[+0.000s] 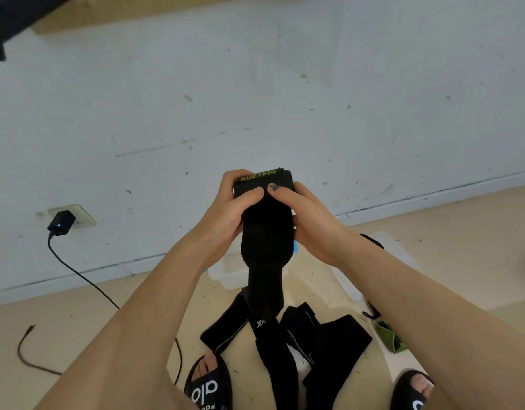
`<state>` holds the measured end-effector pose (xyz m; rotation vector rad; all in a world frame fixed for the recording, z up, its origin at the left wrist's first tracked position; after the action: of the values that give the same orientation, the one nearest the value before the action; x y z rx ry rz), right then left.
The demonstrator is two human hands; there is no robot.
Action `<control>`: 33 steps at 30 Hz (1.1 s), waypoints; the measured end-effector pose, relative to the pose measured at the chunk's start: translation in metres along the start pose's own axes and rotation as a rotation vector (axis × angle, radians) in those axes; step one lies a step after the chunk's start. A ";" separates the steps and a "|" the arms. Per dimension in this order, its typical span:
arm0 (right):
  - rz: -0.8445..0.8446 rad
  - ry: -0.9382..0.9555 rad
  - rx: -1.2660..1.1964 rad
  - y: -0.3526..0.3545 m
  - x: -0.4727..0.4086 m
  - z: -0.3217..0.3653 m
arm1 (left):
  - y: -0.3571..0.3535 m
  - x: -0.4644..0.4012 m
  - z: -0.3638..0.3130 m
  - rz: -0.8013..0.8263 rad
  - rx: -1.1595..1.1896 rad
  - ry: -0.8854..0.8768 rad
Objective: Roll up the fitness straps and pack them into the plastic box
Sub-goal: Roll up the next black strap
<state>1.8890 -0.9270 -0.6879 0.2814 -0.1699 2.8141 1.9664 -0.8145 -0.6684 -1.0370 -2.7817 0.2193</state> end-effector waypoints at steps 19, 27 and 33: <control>-0.044 -0.009 -0.045 0.001 -0.002 -0.004 | -0.002 -0.002 0.005 0.029 -0.014 -0.046; 0.021 -0.141 0.111 -0.003 0.014 -0.020 | 0.027 -0.008 -0.006 -0.189 -0.010 -0.145; -0.042 0.028 0.140 -0.007 0.015 -0.004 | 0.037 -0.007 -0.003 -0.258 -0.165 -0.208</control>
<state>1.8762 -0.9159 -0.6878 0.2736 0.0389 2.7905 1.9957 -0.7908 -0.6733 -0.7094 -3.1302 0.0673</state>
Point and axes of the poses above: each hand's wrist, its own x-axis away from the middle knuckle, its own y-axis out of the back of the hand, z = x × y, the point moved 7 cm from there along -x, towards the middle knuckle, and after that the axes turned 11 degrees about x, right-handed, at the moved point
